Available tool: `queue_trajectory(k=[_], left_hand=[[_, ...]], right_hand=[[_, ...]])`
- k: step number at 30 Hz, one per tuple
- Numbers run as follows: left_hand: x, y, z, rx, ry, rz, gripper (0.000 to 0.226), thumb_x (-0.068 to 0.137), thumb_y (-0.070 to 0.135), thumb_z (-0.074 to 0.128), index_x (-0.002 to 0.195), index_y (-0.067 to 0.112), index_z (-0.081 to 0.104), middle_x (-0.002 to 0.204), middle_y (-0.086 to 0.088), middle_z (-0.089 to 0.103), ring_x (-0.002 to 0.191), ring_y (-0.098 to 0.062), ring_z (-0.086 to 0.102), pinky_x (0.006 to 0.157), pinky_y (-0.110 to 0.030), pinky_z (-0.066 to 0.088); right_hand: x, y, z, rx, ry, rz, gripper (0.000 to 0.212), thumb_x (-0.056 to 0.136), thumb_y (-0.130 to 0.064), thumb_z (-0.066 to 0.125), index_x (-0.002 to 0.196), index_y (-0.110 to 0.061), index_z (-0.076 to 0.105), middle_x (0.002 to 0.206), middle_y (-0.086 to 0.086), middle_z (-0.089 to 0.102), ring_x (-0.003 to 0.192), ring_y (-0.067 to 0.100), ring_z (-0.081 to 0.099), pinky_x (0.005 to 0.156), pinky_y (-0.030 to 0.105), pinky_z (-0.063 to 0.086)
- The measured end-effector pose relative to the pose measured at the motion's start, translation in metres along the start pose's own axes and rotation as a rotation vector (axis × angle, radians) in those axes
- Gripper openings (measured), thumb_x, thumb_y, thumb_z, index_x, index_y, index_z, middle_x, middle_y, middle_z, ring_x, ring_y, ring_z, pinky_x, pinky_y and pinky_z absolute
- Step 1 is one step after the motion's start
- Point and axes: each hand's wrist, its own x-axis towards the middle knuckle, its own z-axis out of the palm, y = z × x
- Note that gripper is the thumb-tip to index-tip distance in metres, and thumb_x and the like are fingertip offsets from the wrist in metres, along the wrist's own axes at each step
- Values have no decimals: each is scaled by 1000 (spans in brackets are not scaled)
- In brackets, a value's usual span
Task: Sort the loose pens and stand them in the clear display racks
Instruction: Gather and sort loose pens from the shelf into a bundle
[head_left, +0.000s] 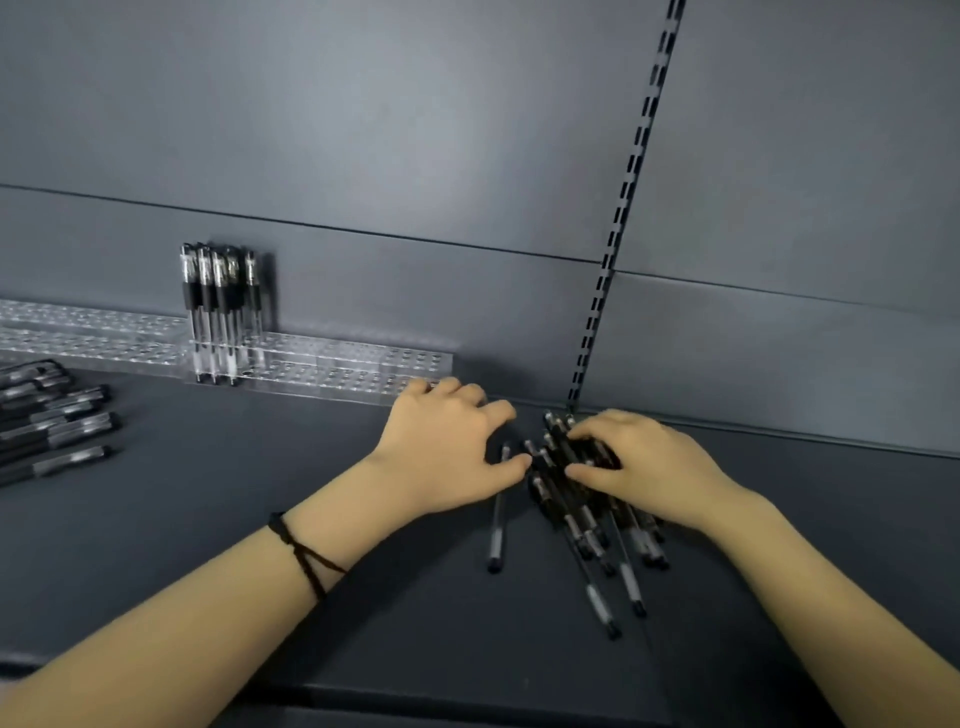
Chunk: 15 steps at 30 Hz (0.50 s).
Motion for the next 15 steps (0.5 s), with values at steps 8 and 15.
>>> queue_trajectory(k=[8, 15], left_hand=[[45, 44, 19, -175, 44, -172, 66, 79, 70, 21, 122, 34, 56, 118, 7, 64, 116, -17, 54, 96, -37, 37], [33, 36, 30, -425, 49, -260, 36, 94, 54, 41, 113, 31, 61, 111, 10, 65, 110, -15, 54, 85, -30, 41]], right_hand=[[19, 11, 2, 112, -44, 155, 54, 78, -73, 56, 104, -26, 58, 90, -12, 55, 86, 12, 57, 63, 30, 45], [16, 22, 2, 380, -120, 251, 40, 75, -57, 73, 85, -20, 65, 84, -7, 65, 81, 8, 61, 80, 37, 55]])
